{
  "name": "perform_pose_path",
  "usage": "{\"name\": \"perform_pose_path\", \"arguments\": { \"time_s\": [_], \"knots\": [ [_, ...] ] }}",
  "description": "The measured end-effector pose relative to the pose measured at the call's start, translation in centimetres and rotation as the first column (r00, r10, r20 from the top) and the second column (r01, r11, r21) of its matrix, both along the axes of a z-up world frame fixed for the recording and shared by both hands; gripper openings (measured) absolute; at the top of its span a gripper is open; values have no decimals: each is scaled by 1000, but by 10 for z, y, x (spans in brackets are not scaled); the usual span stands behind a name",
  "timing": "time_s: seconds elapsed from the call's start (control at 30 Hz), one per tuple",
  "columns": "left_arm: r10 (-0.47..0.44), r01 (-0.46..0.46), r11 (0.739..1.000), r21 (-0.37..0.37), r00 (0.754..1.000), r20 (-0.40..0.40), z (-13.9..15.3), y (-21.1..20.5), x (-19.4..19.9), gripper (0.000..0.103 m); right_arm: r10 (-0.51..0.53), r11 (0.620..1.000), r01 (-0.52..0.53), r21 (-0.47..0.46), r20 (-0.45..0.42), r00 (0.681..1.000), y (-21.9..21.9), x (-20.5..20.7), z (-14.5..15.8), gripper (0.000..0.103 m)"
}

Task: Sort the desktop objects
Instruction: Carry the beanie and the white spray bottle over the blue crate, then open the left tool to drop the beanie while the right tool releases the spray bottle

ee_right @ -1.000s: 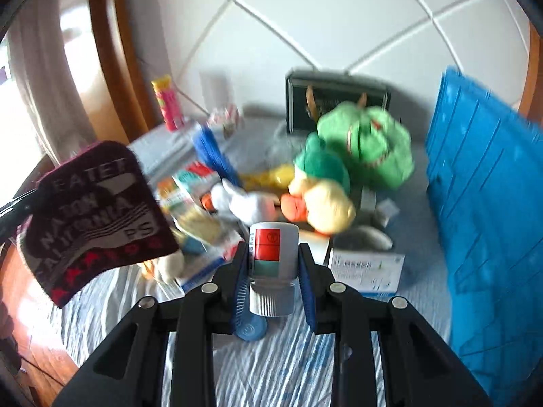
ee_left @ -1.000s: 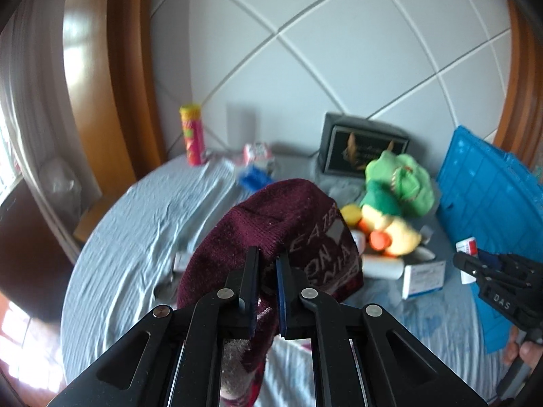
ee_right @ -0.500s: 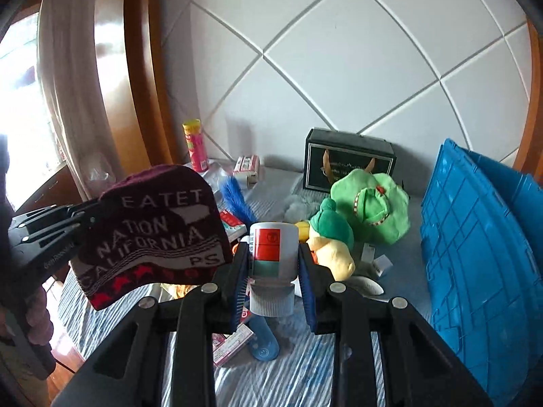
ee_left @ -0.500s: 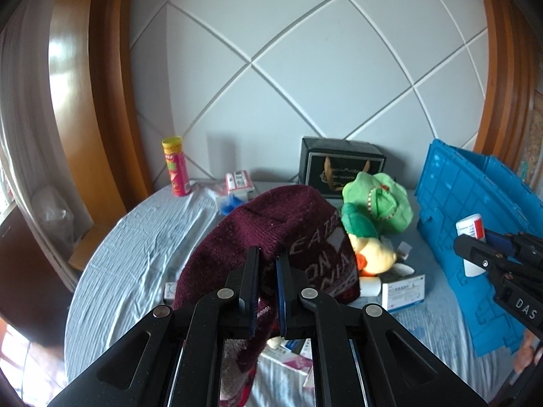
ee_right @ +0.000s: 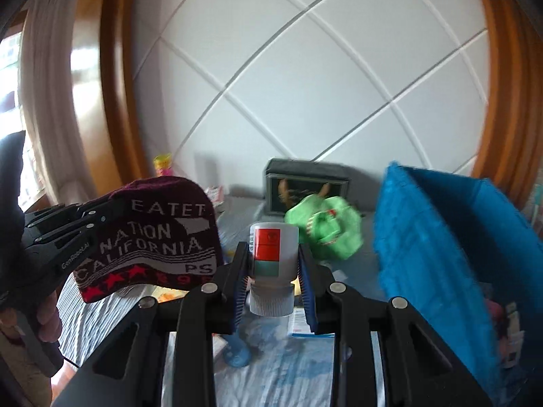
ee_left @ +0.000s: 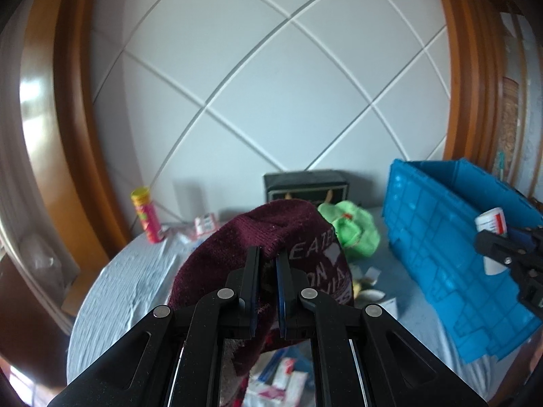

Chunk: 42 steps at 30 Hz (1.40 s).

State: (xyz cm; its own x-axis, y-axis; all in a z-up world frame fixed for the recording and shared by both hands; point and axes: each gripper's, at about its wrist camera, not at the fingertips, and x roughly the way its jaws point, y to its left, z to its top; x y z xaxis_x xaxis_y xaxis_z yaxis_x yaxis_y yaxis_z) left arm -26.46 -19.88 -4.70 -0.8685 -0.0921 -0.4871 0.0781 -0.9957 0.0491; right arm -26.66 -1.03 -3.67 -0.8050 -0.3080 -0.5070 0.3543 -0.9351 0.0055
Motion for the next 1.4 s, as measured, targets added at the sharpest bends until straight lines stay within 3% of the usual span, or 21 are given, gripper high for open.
{"name": "perform_pose_path", "arguments": {
  "time_s": [0.13,0.47,0.77,0.97,1.17,1.4],
  "knots": [
    [-21,19,999,-28,999,-49,23,54,-12,8,-67,998,66,-14,-39,997,46,6,24,28],
    [-13,12,1000,-7,980,-196,100,239,-44,8,-154,988,154,-10,-132,979,257,14,73,28],
    [-148,146,989,-27,967,-208,146,411,-53,8,-228,973,229,0,-79,970,422,9,87,28],
    [-255,255,967,-23,967,-6,105,489,-55,8,-265,964,265,-4,16,964,486,-7,60,28],
    [-308,309,951,28,930,201,40,517,-45,8,-252,968,252,6,81,964,498,-15,23,28],
    [-247,252,968,5,944,217,14,515,-25,8,-218,976,219,10,135,966,496,-23,-10,28]
  ]
}}
